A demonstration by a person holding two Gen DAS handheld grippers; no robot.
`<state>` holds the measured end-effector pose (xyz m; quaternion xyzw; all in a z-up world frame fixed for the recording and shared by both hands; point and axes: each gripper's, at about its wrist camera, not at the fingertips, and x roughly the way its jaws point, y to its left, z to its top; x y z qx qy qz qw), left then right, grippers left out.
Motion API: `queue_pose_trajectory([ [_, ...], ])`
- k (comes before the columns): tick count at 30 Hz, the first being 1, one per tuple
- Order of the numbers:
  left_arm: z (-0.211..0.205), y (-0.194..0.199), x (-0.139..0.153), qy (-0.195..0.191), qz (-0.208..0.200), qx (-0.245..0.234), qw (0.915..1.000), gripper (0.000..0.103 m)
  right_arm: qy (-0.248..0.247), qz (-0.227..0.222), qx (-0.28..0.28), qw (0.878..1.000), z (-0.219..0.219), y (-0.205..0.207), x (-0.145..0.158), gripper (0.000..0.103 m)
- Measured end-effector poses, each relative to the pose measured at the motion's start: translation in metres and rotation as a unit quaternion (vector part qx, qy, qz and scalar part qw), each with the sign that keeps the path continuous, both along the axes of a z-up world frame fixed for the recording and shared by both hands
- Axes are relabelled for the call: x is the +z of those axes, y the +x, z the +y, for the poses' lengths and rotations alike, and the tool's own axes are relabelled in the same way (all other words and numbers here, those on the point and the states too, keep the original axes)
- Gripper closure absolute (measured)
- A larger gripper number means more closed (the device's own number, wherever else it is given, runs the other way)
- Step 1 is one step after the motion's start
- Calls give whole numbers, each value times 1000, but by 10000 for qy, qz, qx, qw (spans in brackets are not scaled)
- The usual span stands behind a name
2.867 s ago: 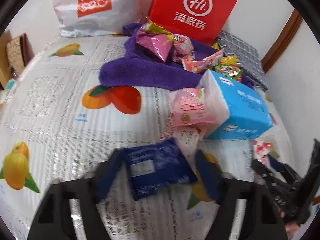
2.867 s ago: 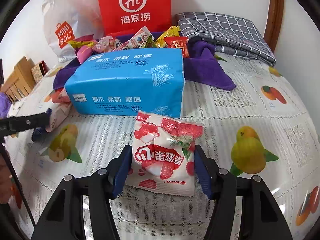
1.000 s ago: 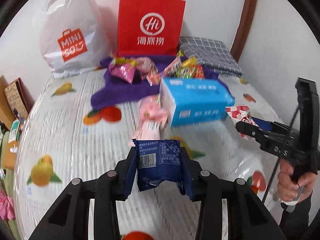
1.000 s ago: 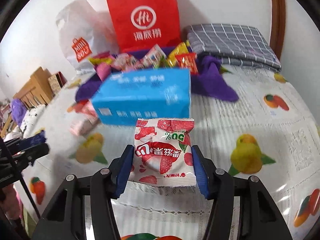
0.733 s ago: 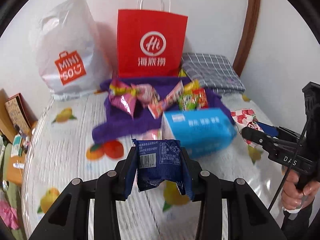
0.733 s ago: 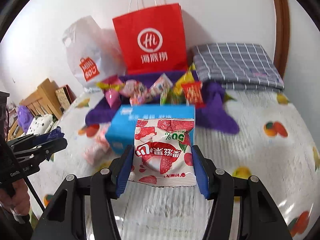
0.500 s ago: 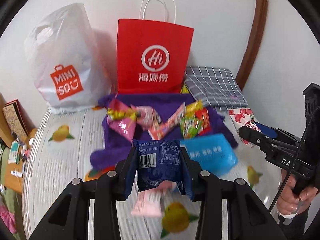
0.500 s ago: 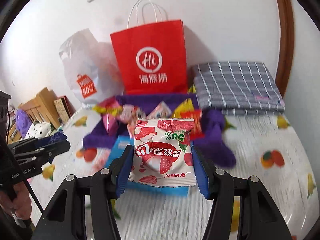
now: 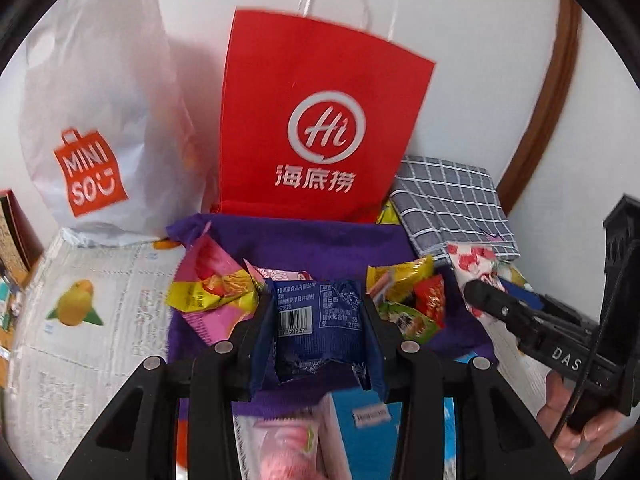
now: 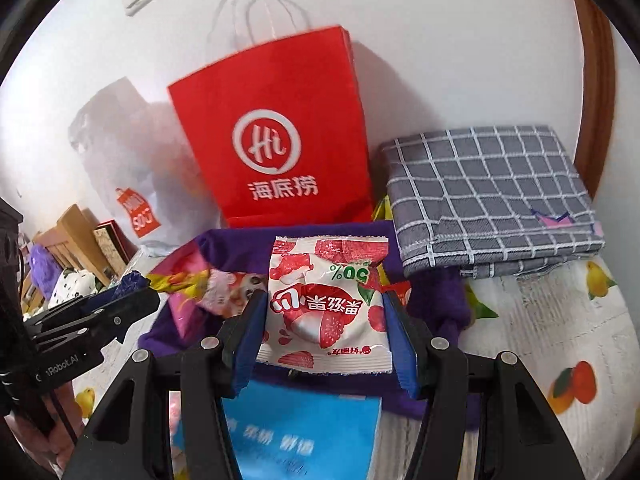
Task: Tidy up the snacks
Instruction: 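Carry the strawberry-print bag and blue bag over the purple towel with both grippers, then lower and release the strawberry-print bag with the right gripper while the left releases the blue bag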
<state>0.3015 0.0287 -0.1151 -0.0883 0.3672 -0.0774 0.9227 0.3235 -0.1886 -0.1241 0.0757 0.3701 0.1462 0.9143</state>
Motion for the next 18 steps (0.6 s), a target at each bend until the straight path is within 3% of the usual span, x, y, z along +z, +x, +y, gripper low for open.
queue_pose_trajectory([
  [6,4,8,-33,7,236,104,9997,65,170,324,-88,9993,-14,12,-33,46],
  [11,7,7,-40,155,146,201,9996,64,194,374,-60,9991,-12,15,-45,46],
  [15,12,8,-42,-75,100,225,9997,64,-11,231,-144,9996,-9,14,-48,46],
  [18,9,8,-45,-14,76,231,9997,64,-79,157,-257,9995,-10,15,-49,46],
])
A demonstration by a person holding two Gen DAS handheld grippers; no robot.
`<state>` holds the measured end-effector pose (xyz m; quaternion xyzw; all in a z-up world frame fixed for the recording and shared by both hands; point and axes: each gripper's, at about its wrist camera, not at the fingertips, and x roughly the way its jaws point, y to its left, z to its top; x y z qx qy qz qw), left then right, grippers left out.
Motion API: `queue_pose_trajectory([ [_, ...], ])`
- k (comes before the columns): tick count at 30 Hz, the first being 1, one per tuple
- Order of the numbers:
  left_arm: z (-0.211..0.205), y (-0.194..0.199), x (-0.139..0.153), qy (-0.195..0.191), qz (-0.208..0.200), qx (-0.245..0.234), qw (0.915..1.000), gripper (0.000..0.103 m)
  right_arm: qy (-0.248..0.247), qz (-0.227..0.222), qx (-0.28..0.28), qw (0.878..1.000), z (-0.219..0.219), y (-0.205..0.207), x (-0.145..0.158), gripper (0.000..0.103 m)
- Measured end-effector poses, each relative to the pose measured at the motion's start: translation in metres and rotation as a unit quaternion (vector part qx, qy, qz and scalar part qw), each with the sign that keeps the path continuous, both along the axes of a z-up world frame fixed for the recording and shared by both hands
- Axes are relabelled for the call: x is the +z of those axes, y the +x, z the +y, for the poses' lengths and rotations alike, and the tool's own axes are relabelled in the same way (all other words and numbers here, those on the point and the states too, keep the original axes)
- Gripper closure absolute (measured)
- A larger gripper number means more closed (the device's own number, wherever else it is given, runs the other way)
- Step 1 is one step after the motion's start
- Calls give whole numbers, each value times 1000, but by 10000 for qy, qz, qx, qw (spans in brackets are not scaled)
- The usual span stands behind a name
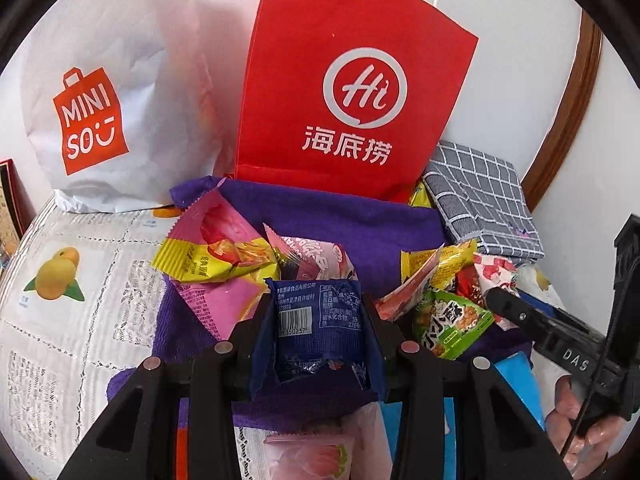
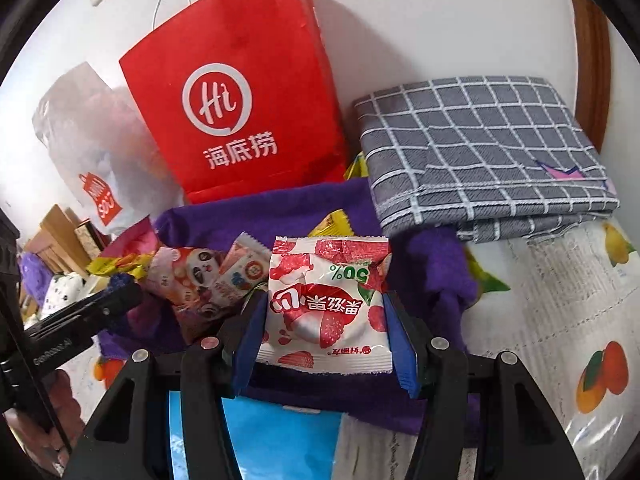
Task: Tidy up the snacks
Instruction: 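Lower and release the strawberry-print bag with the right gripper while the left releases the blue bag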
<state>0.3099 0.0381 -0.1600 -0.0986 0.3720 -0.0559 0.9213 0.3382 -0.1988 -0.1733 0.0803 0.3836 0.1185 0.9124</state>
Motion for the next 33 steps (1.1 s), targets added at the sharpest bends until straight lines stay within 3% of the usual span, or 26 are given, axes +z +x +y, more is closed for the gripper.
queue_pose_trajectory([
  [8,-2,7,-14,-14,108,67,9999,64,59,76,7,10000,-3,3,-1,46],
  [14,-1,12,-23,-48,201,49,9998,64,201,399,-31,9990,-7,9,-12,46],
  [33,1,18,-29,-180,435,65,9989,64,268,683,-48,9973,-8,16,-20,46],
])
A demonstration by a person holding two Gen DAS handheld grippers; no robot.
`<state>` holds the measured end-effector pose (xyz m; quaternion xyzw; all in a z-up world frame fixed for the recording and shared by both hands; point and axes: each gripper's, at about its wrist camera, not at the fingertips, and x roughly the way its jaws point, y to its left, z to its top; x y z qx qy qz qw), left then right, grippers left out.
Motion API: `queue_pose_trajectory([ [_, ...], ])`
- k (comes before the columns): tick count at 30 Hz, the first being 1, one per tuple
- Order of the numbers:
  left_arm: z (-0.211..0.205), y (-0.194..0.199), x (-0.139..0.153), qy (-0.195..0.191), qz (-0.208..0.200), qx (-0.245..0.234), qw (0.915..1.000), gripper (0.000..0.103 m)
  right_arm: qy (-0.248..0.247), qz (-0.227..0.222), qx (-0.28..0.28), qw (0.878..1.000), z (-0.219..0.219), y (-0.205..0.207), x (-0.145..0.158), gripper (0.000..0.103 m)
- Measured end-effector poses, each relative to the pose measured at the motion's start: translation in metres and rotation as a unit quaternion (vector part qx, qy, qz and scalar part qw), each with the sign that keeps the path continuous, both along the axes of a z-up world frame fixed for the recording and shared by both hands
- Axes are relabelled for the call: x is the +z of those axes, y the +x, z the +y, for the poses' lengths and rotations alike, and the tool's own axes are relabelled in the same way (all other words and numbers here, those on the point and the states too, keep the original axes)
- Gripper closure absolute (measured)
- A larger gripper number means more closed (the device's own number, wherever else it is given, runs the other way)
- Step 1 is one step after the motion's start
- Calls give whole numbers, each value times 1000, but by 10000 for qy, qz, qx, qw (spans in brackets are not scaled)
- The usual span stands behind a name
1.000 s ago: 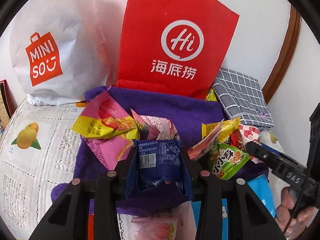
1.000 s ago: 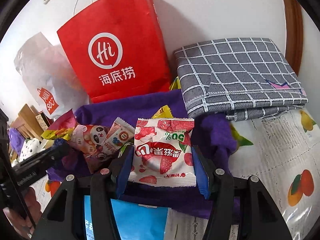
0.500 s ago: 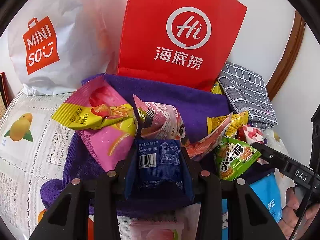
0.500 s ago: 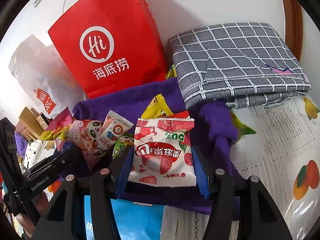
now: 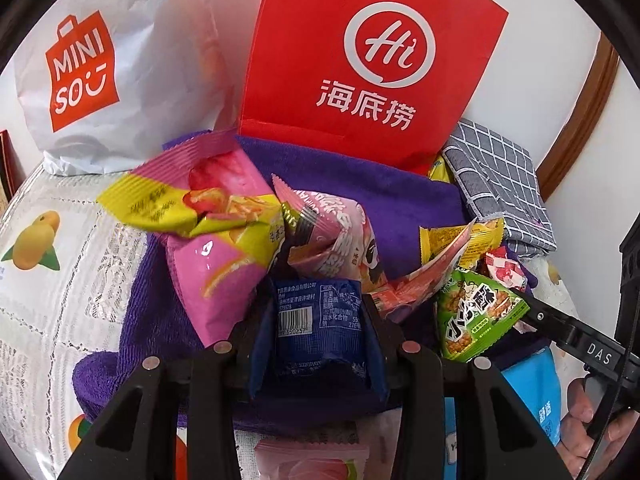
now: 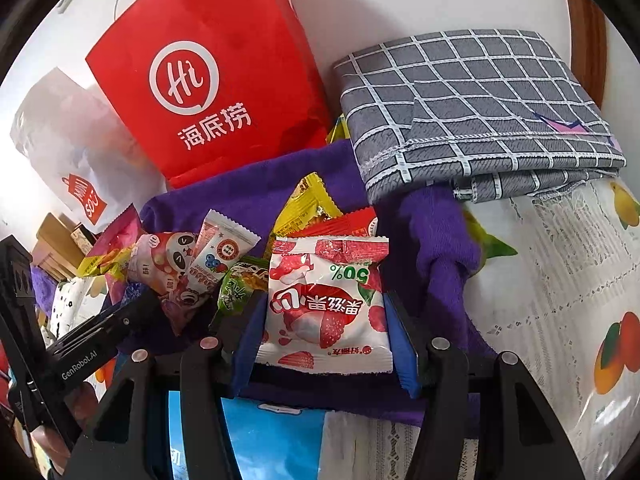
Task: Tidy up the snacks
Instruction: 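Lower and release the strawberry-print bag with the right gripper while the left releases the blue bag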
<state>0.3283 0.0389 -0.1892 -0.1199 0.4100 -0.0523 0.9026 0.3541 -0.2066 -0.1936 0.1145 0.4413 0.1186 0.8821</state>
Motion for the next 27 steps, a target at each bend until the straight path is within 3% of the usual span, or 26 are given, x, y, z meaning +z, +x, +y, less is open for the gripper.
queue_pose_trajectory([
  [11,-1,0,0,18,2,-10,10000,61,259,259,50,9993,-5,6,-6,44],
  [20,6,-1,0,-294,-66,8,9995,60,-35,-86,110,9999,3,-4,5,42],
  [27,5,-4,5,-339,-102,65,9994,52,131,-60,-76,9999,-9,-2,6,42],
])
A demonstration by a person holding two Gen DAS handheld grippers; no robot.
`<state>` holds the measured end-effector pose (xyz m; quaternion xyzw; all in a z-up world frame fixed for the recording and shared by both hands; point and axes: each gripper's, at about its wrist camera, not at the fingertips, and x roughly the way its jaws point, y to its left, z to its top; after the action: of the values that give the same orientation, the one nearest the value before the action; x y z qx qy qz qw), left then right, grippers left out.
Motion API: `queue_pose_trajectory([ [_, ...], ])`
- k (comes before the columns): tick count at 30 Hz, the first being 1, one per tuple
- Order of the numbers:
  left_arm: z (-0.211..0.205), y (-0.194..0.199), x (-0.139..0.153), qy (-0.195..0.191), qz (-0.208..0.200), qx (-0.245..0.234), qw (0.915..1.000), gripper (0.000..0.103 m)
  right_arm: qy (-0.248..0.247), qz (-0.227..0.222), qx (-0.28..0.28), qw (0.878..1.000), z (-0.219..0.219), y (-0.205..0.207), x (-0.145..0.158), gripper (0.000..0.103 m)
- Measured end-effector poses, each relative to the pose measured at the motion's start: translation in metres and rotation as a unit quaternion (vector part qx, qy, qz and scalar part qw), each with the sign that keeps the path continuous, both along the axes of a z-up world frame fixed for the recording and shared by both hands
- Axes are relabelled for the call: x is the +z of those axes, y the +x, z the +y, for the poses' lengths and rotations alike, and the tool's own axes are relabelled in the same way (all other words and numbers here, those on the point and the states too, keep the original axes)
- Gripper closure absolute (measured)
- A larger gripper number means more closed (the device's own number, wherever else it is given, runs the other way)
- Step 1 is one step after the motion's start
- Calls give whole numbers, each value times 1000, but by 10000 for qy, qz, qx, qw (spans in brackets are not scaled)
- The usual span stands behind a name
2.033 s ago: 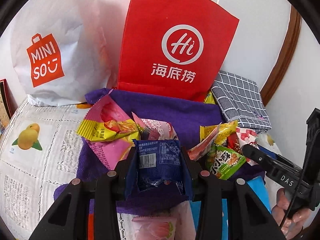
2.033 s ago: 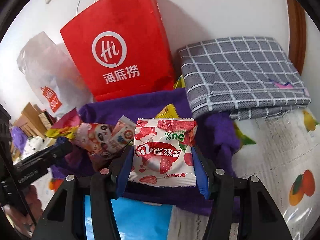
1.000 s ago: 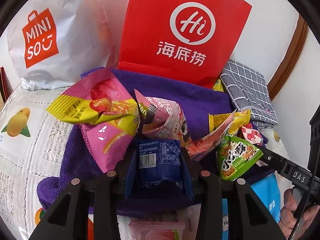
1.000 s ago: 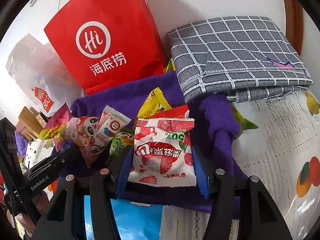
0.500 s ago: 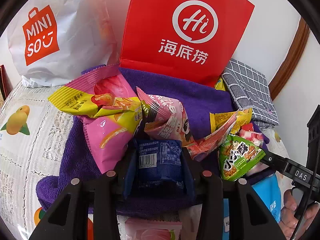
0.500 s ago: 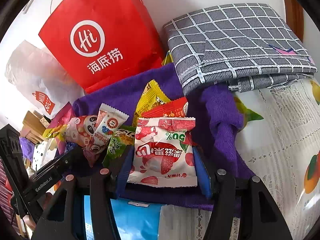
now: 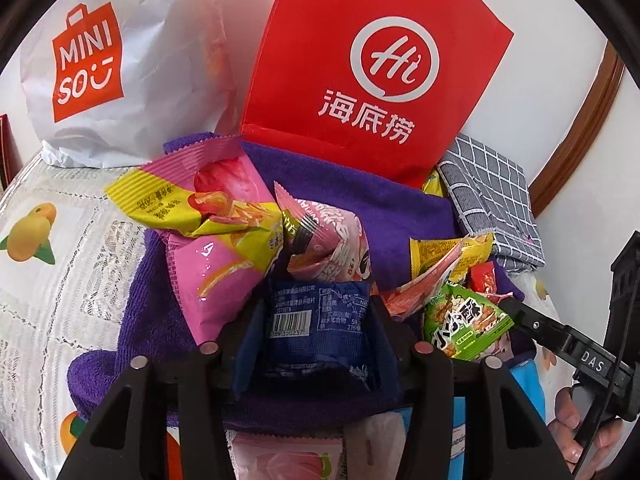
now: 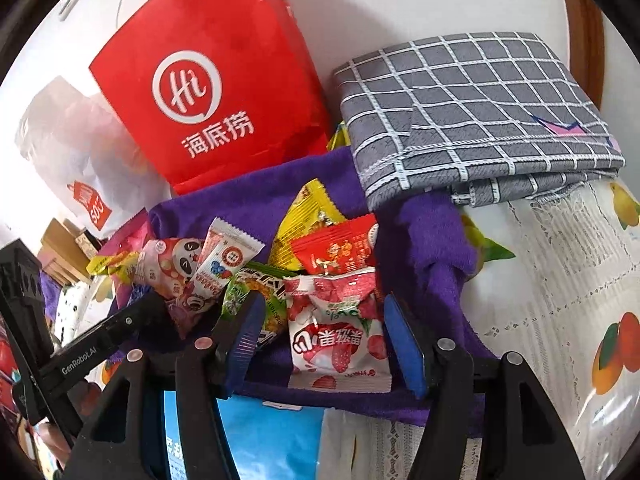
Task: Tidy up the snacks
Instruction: 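Lower and release the strawberry-print bag with the right gripper while the left releases the blue bag, then withdraw both grippers from the towel toward the loose pink bags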
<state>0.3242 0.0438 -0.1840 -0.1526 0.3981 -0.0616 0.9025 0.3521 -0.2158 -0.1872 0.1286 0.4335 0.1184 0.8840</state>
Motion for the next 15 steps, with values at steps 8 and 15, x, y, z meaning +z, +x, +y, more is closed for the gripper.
queue_pose_trajectory([
  [8,0,-2,4,-211,-53,-49,9998,41,150,54,-133,9998,-10,0,1,42],
  [15,-5,-5,11,-140,-219,-139,9996,38,141,-15,-114,9998,-8,-1,6,42],
])
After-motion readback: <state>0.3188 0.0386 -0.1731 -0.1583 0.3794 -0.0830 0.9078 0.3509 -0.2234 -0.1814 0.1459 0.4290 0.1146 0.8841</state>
